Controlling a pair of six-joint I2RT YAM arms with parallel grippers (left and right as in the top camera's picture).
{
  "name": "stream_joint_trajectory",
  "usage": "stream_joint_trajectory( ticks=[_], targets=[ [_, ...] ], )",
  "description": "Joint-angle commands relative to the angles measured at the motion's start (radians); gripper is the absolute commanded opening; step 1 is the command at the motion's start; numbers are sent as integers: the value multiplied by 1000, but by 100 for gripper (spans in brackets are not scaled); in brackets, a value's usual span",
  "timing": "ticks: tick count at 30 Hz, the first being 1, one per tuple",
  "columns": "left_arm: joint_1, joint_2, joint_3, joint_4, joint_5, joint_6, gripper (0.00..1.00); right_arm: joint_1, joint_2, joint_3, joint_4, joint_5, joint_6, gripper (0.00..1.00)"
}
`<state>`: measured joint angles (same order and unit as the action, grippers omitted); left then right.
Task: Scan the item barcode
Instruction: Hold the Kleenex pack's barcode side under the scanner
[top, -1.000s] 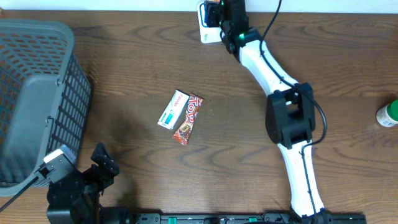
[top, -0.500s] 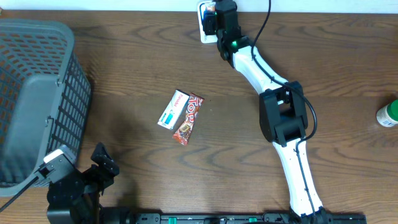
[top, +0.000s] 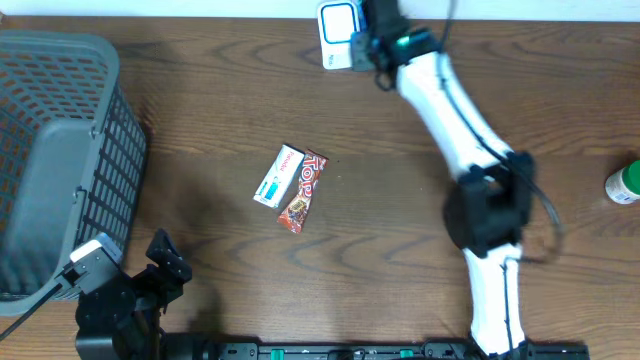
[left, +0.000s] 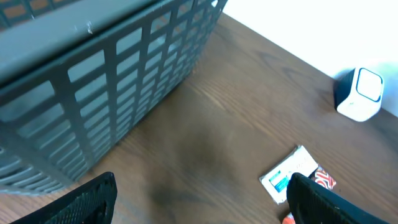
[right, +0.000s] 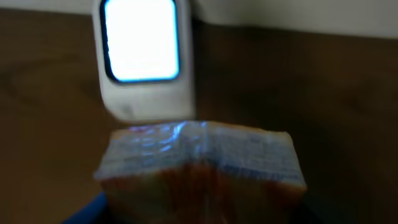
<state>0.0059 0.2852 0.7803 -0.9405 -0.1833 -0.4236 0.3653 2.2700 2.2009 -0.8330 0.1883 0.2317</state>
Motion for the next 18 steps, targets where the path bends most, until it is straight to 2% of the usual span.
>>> stream_joint_trajectory(
  ticks=[1,5,8,12,18],
  targets=[
    [5,-5,5,-2,-5,-12,88,-63,-140,31,-192,58,34,60],
    [5,-5,5,-2,-5,-12,88,-149,-148,26,-469,178,79,60],
    [5,-5,5,-2,-5,-12,88,-233,-135,-6,-583,269,137,61],
    [5,-5,5,-2,-5,-12,88,-372,-132,-109,-572,293,143,63],
    [5,-5,5,-2,-5,-12,88,-583,-132,-339,-454,291,217,61]
  ],
)
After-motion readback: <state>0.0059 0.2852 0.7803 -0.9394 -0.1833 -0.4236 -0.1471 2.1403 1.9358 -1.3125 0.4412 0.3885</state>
